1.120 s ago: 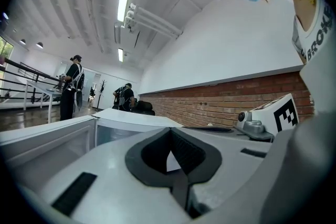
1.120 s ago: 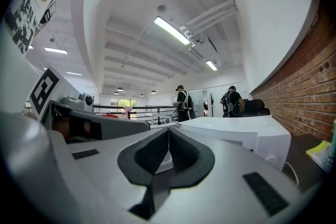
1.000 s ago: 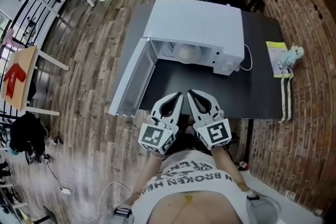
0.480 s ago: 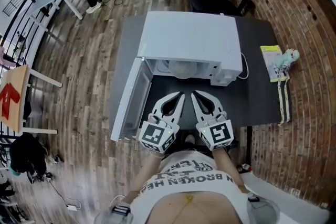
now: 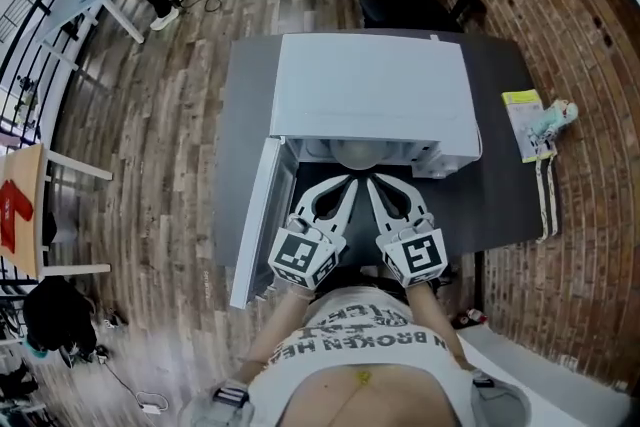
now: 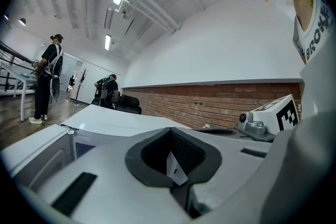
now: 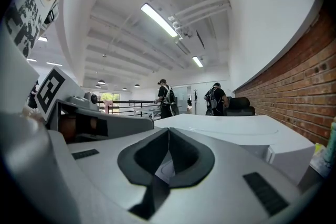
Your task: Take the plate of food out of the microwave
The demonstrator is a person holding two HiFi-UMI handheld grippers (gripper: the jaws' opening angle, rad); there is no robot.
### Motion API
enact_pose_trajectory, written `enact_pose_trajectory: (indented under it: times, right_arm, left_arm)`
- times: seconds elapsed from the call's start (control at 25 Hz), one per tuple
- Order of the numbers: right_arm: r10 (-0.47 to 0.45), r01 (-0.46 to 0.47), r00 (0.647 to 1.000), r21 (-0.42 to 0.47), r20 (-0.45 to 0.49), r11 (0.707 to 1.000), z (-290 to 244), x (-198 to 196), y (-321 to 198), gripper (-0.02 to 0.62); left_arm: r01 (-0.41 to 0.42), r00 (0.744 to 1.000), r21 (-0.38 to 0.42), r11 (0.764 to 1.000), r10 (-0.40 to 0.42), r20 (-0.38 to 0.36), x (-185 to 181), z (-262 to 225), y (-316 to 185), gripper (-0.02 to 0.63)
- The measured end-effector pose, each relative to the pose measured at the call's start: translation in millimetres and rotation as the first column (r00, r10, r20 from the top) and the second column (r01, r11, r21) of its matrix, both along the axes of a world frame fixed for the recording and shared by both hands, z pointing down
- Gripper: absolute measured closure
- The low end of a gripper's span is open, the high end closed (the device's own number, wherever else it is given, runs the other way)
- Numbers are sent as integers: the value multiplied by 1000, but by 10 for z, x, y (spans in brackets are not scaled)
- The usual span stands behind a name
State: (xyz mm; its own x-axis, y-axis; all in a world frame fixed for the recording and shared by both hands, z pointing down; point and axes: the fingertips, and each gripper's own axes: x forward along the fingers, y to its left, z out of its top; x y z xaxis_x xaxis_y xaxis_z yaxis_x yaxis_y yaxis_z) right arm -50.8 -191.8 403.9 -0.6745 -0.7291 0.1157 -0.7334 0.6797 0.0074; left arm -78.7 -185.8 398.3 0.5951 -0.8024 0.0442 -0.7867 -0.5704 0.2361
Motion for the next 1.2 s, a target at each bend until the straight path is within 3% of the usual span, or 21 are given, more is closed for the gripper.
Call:
enact_pose_trajectory:
  times: [0.28, 0.56, 1.2]
  right_arm:
    - [38, -39, 998, -21, -55, 999, 205, -90, -285, 588]
    - [78, -85, 992, -77, -95, 993, 511, -78, -496, 588]
    - [-30, -19, 982, -255, -185, 967, 1316, 305, -775, 588]
  left_arm:
    - [-55, 998, -38, 998, 54, -21, -108, 170, -316, 600]
    - [-49, 998, -103, 993, 46, -34, -223, 482, -551, 600]
    - [116, 992, -258, 959, -99, 76, -205, 1208, -811, 600]
